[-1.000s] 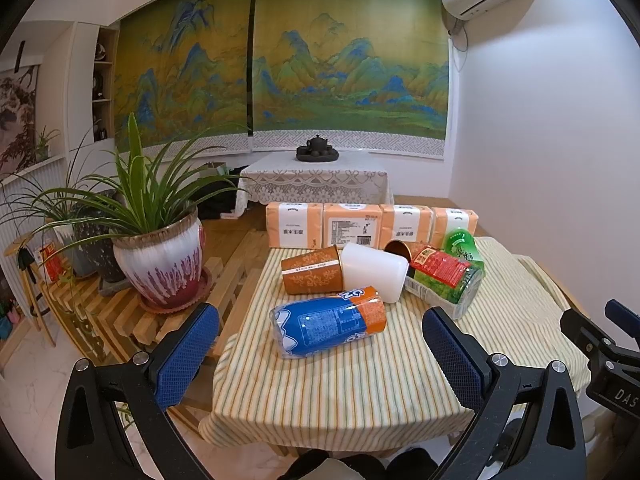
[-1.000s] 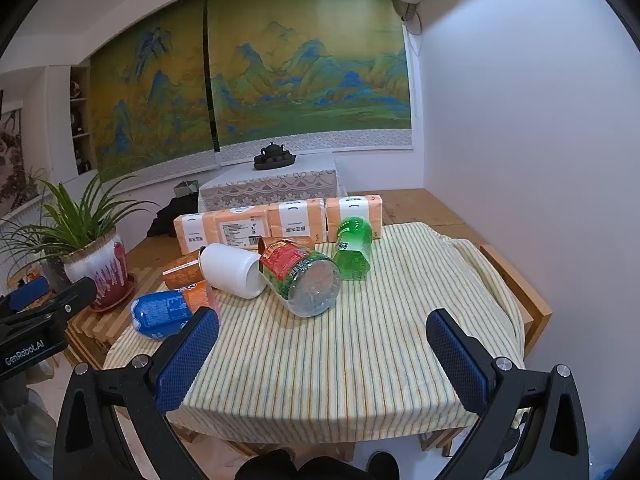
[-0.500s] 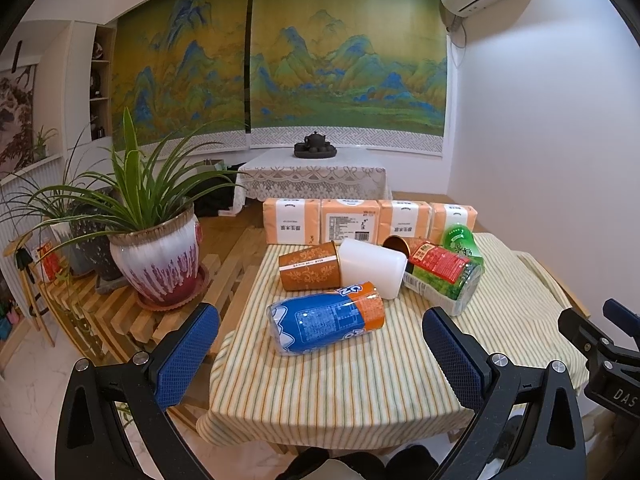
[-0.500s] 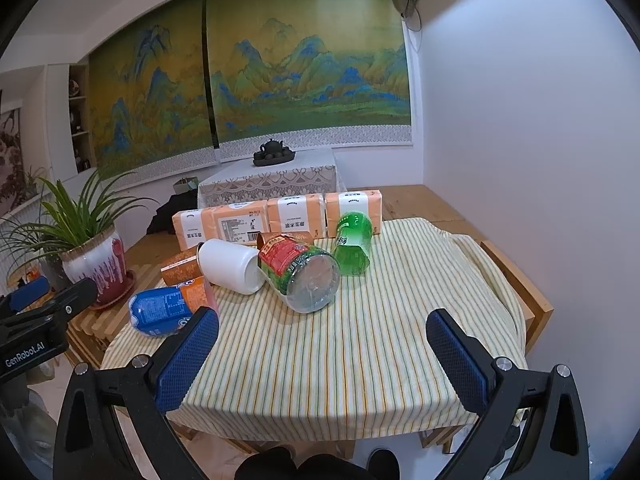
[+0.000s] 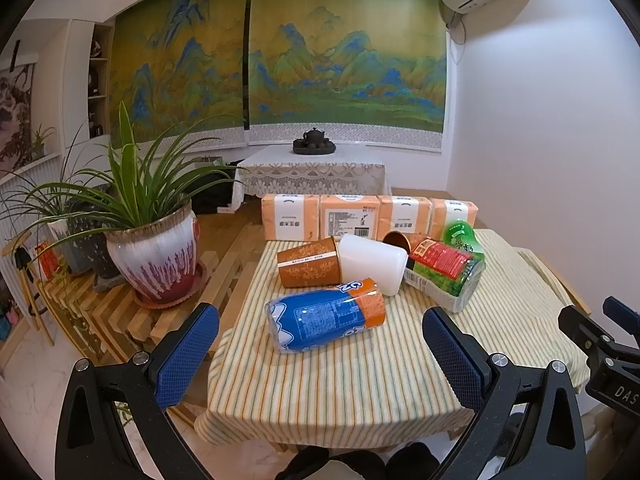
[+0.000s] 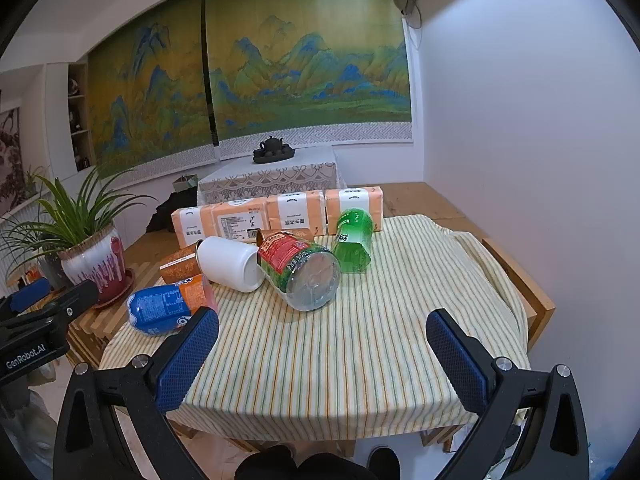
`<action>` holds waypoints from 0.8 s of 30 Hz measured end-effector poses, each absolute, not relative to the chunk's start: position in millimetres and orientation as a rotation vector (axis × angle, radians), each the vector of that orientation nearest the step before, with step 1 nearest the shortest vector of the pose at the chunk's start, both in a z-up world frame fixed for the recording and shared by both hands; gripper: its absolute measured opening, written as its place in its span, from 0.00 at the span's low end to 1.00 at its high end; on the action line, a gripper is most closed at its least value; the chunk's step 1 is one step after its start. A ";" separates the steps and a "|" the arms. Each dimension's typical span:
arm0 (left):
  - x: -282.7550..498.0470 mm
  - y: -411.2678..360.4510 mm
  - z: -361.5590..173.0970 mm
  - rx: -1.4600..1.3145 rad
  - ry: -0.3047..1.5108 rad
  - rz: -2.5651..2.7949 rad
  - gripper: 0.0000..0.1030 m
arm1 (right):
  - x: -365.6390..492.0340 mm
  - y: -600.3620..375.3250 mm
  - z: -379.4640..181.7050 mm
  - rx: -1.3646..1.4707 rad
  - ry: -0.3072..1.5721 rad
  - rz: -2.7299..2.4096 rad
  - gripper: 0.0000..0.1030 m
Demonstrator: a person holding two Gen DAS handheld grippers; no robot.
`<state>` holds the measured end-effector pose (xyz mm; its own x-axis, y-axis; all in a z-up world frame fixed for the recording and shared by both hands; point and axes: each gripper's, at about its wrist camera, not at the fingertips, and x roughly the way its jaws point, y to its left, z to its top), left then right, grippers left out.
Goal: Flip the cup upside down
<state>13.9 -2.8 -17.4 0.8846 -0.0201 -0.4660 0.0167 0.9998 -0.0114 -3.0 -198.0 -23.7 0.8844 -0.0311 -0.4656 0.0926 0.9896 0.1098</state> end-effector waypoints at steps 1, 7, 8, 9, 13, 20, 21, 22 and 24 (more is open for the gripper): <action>14.4 -3.0 -18.0 -0.006 0.486 -0.020 1.00 | -2.8 -197.9 -23.9 0.130 0.482 -0.065 1.00; 16.5 -2.1 -19.8 -0.004 0.491 -0.021 1.00 | -1.0 -197.8 -25.7 0.133 0.490 -0.063 1.00; 17.3 -1.8 -20.3 -0.004 0.492 -0.022 1.00 | -0.6 -198.0 -26.1 0.134 0.492 -0.062 1.00; 18.0 -1.6 -20.9 -0.004 0.494 -0.023 1.00 | 0.0 -197.8 -26.5 0.134 0.494 -0.063 1.00; 20.7 -0.3 -22.4 -0.004 0.499 -0.025 1.00 | 1.6 -197.3 -27.1 0.136 0.496 -0.064 1.00; 25.9 -0.1 -25.4 -0.002 0.509 -0.027 1.00 | 5.0 -197.3 -30.1 0.138 0.505 -0.065 1.00; 26.7 -0.1 -25.9 -0.001 0.510 -0.027 1.00 | 5.5 -197.2 -30.3 0.138 0.506 -0.065 1.00; 26.8 0.1 -26.0 0.000 0.511 -0.027 1.00 | 5.9 -197.0 -30.4 0.138 0.506 -0.065 1.00; 27.7 -0.3 -26.8 0.000 0.512 -0.027 1.00 | 6.1 -196.9 -30.5 0.138 0.506 -0.065 1.00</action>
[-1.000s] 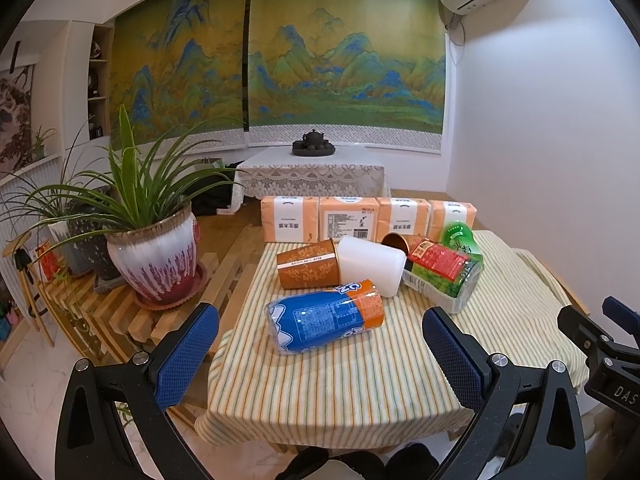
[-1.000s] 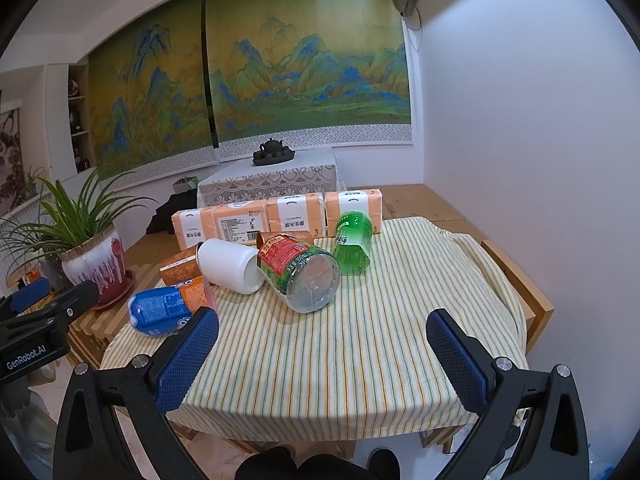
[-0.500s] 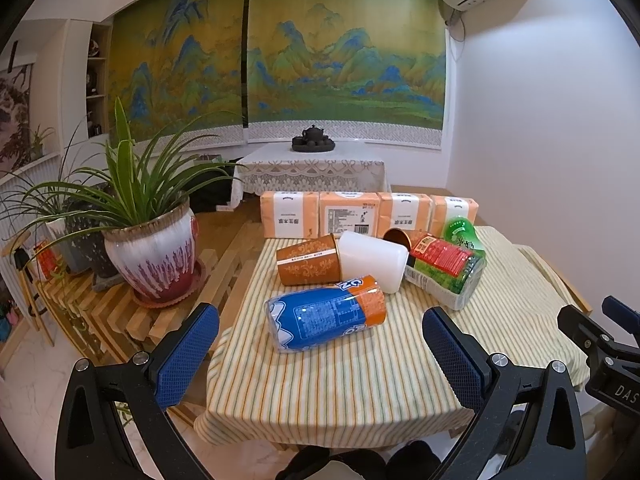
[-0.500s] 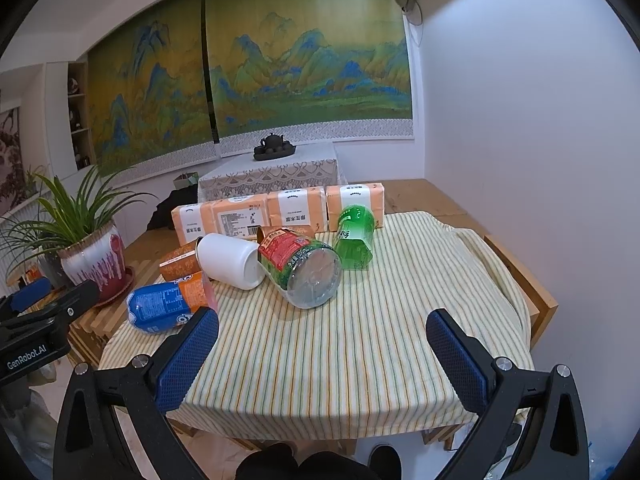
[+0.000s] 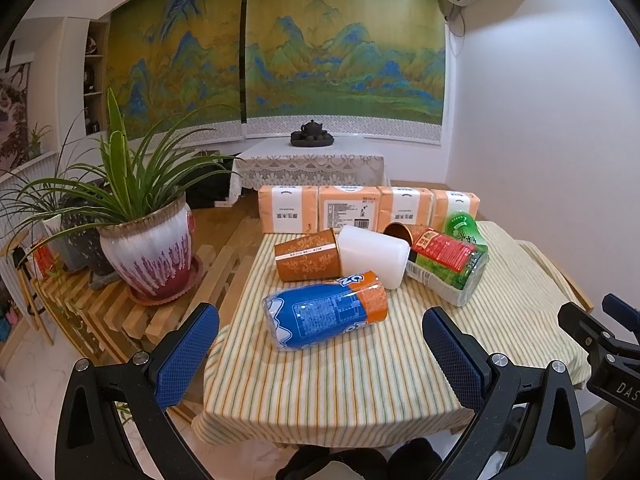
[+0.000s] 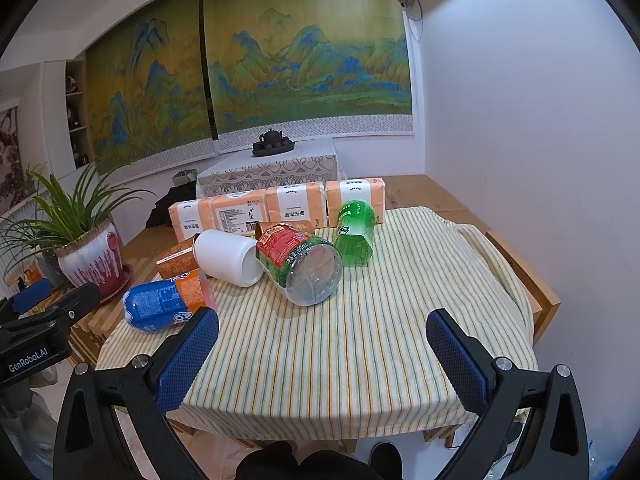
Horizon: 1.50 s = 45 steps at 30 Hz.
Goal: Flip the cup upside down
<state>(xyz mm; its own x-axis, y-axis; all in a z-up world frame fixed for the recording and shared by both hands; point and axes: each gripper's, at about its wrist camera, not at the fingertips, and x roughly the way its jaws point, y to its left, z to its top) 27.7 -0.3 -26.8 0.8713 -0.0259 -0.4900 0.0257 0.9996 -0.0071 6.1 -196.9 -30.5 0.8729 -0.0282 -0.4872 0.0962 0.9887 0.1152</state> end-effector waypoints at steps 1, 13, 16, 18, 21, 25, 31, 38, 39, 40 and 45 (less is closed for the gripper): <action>28.2 -0.3 -27.1 -0.001 0.513 -0.026 1.00 | 6.1 -196.9 -30.5 0.138 0.507 -0.065 1.00; 33.4 3.1 -32.3 0.009 0.526 -0.024 1.00 | 11.7 -196.8 -35.6 0.139 0.519 -0.065 1.00; 37.2 8.8 -36.1 0.011 0.539 -0.022 1.00 | 13.0 -196.4 -37.1 0.139 0.524 -0.065 1.00; 40.9 15.6 -38.8 0.003 0.555 -0.024 1.00 | 14.0 -196.2 -38.1 0.140 0.527 -0.066 1.00; 46.7 24.8 -41.1 0.008 0.566 -0.017 1.00 | 16.5 -196.8 -40.0 0.143 0.535 -0.066 1.00; 52.8 35.2 -42.5 0.024 0.569 -0.008 1.00 | 19.9 -197.0 -44.2 0.146 0.548 -0.063 1.00; 69.3 47.9 -51.9 0.018 0.611 -0.031 1.00 | 24.1 -196.8 -49.2 0.149 0.566 -0.052 1.00; 82.0 50.9 -65.7 0.042 0.655 -0.054 1.00 | 32.0 -193.9 -50.9 0.129 0.571 -0.011 1.00; 84.3 51.1 -68.1 0.045 0.662 -0.062 1.00 | 33.6 -193.6 -50.7 0.126 0.573 -0.007 1.00; 86.1 51.2 -69.6 0.045 0.666 -0.069 1.00 | 35.0 -193.4 -50.4 0.125 0.575 0.001 1.00; 101.2 46.8 -75.1 0.111 0.685 -0.143 1.00 | 40.7 -193.2 -51.8 0.132 0.592 0.024 0.99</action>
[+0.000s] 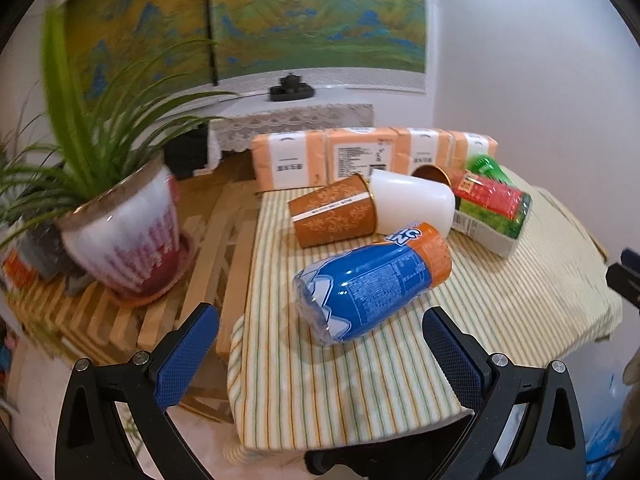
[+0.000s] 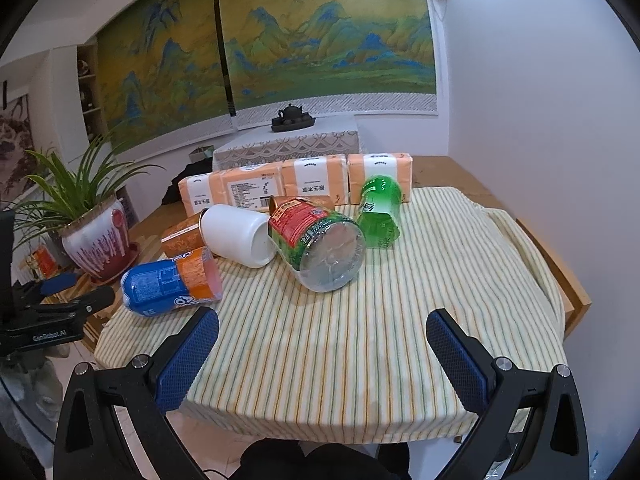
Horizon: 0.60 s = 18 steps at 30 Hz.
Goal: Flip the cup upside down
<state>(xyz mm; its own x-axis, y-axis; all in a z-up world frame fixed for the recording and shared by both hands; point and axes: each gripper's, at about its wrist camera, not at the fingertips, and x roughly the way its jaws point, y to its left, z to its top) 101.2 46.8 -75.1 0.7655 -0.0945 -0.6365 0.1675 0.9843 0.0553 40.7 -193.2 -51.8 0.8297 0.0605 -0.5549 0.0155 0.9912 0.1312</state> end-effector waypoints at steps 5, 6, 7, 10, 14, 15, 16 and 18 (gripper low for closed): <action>119.4 42.8 -81.7 0.173 0.705 -0.227 1.00 | 40.7 -192.4 -55.7 0.133 0.606 0.024 1.00; 123.7 43.6 -83.4 0.175 0.713 -0.237 1.00 | 41.1 -192.6 -56.6 0.132 0.610 0.022 1.00; 126.8 44.1 -84.6 0.177 0.719 -0.244 1.00 | 41.4 -192.4 -57.5 0.132 0.614 0.022 1.00; 137.2 44.9 -87.7 0.189 0.724 -0.284 1.00 | 41.9 -191.7 -58.5 0.131 0.622 0.023 0.99; 147.1 41.2 -90.7 0.224 0.725 -0.352 1.00 | 42.0 -188.8 -58.9 0.123 0.625 0.026 0.99; 150.1 39.7 -92.4 0.234 0.723 -0.369 1.00 | 42.0 -188.2 -59.2 0.123 0.627 0.026 0.99; 153.0 39.0 -94.2 0.235 0.727 -0.382 1.00 | 42.2 -188.0 -59.6 0.123 0.628 0.027 0.99; 160.7 38.6 -99.3 0.222 0.742 -0.410 1.00 | 42.2 -187.1 -60.2 0.123 0.630 0.027 0.99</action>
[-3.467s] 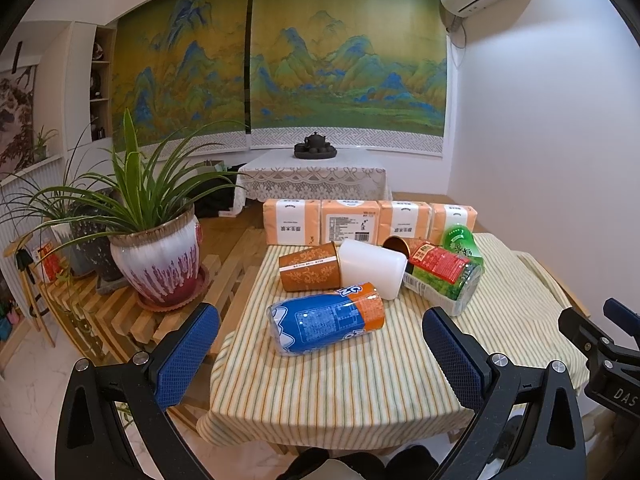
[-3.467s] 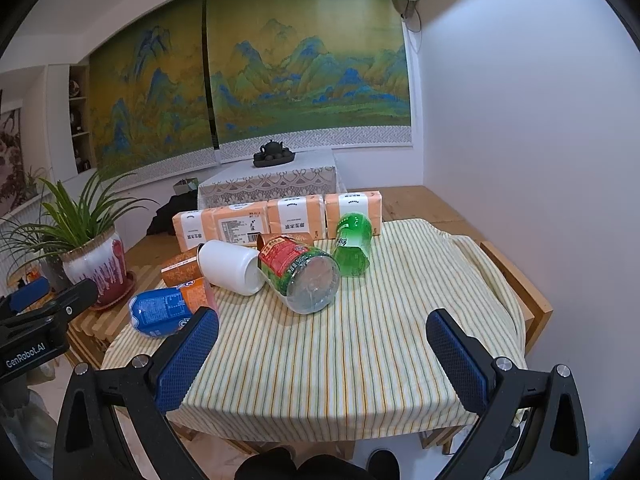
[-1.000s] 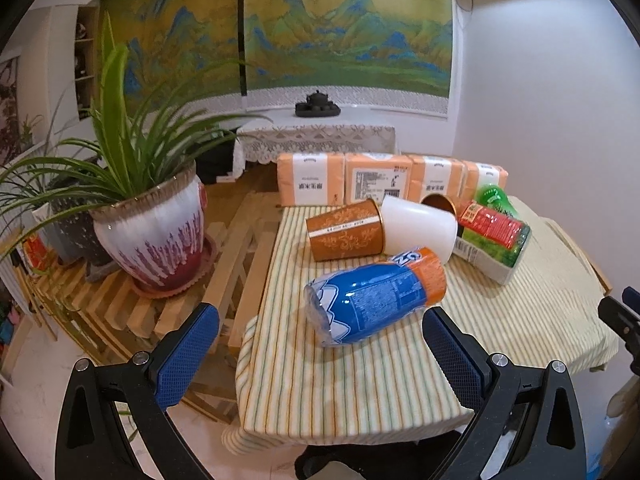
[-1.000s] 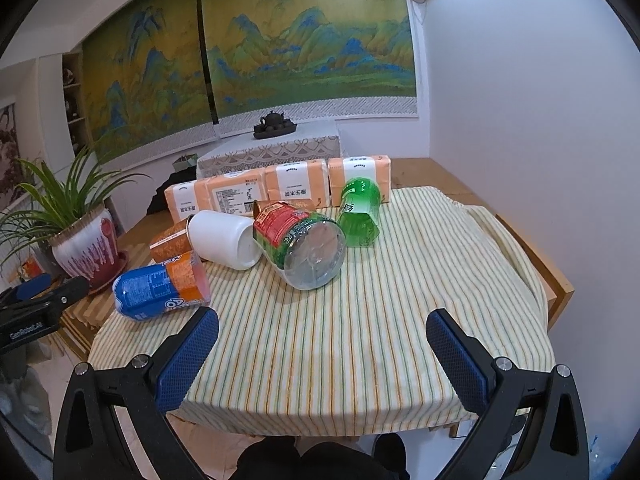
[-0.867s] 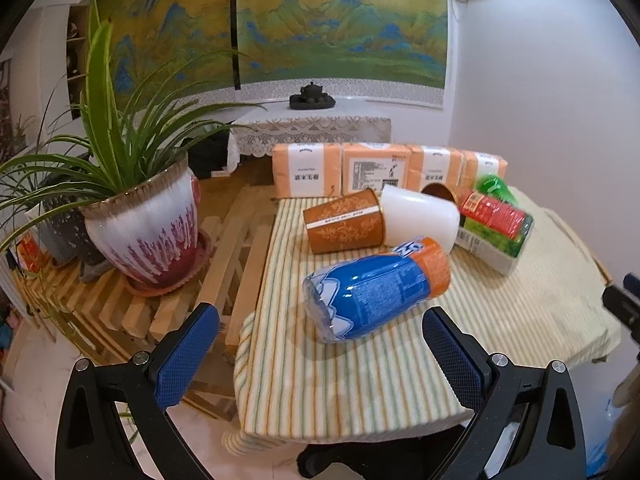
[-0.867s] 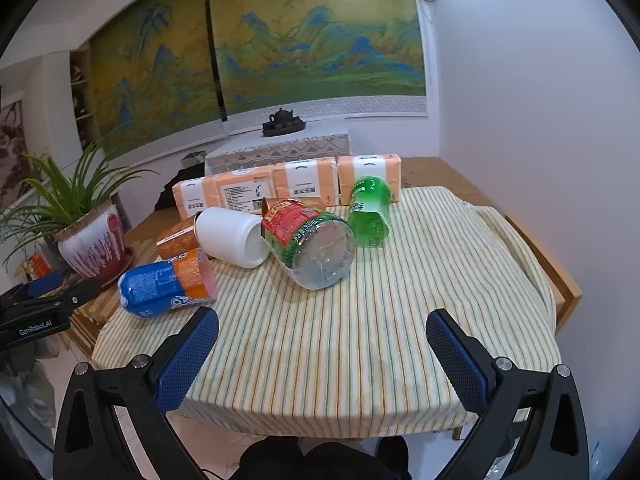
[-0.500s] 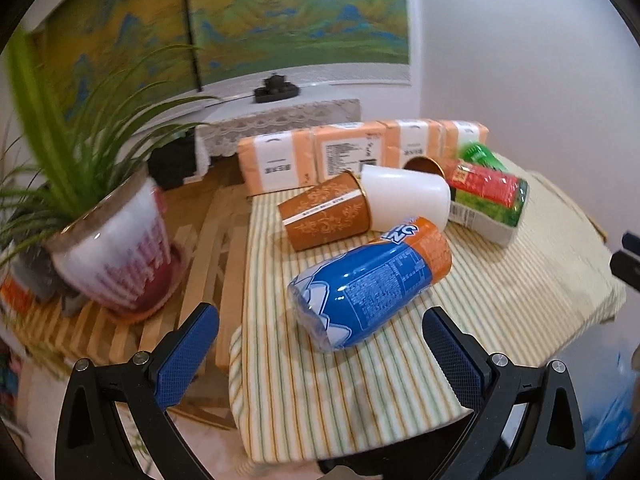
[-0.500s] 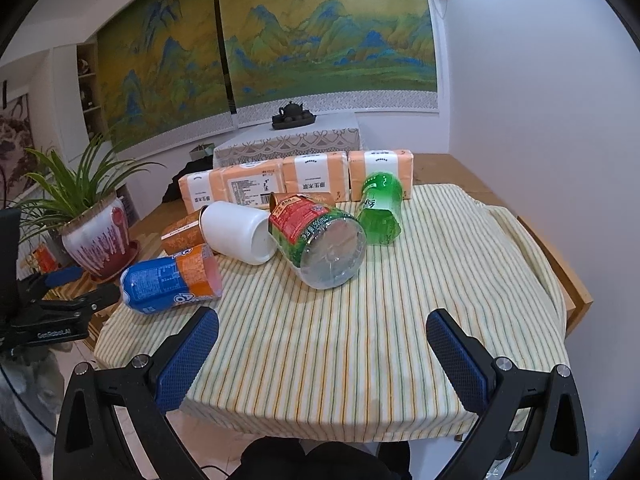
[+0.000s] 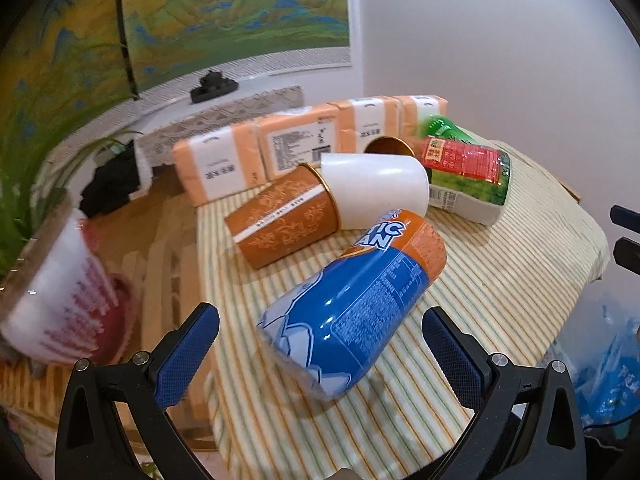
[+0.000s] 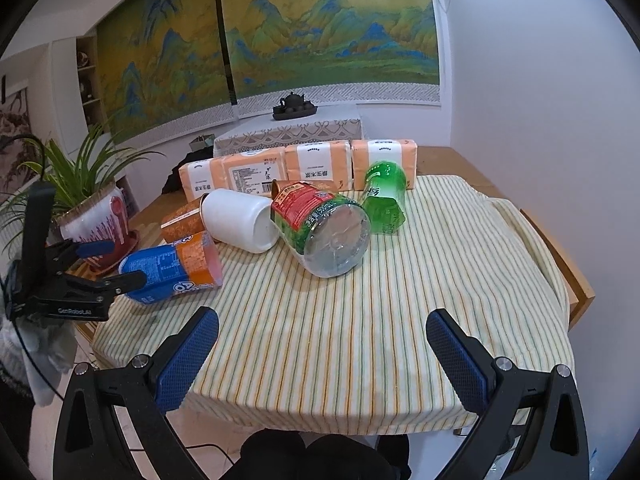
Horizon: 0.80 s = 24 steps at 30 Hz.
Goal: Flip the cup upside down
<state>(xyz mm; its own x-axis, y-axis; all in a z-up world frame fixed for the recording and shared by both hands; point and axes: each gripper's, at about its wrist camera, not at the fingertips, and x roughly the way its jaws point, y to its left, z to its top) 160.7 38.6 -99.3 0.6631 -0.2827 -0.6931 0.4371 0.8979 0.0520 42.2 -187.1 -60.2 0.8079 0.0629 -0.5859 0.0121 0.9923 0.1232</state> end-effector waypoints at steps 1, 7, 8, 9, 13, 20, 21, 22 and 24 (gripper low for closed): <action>164.7 38.8 -102.5 0.214 0.752 -0.427 1.00 | 42.4 -186.9 -60.5 0.123 0.632 0.028 0.99; 178.4 38.5 -118.8 0.200 0.792 -0.471 1.00 | 42.1 -188.2 -61.3 0.124 0.633 0.022 0.99; 179.3 38.6 -120.3 0.193 0.796 -0.484 1.00 | 42.5 -188.6 -61.5 0.125 0.634 0.020 1.00; 179.5 38.8 -121.2 0.185 0.798 -0.495 1.00 | 42.4 -189.0 -61.5 0.127 0.635 0.018 0.99; 180.0 38.1 -124.1 0.186 0.804 -0.515 0.91 | 44.1 -190.9 -63.5 0.129 0.641 0.014 0.99; 170.5 33.0 -122.8 0.183 0.792 -0.560 0.85 | 46.3 -190.5 -64.6 0.128 0.646 0.011 1.00; 168.8 30.8 -122.5 0.186 0.791 -0.565 0.85 | 46.2 -190.4 -64.6 0.128 0.646 0.011 0.99; 167.5 27.8 -122.2 0.190 0.790 -0.571 0.85 | 46.7 -190.6 -64.7 0.128 0.647 0.011 0.99; 163.6 21.2 -121.7 0.198 0.789 -0.586 0.85 | 47.1 -190.0 -64.9 0.130 0.650 0.014 0.99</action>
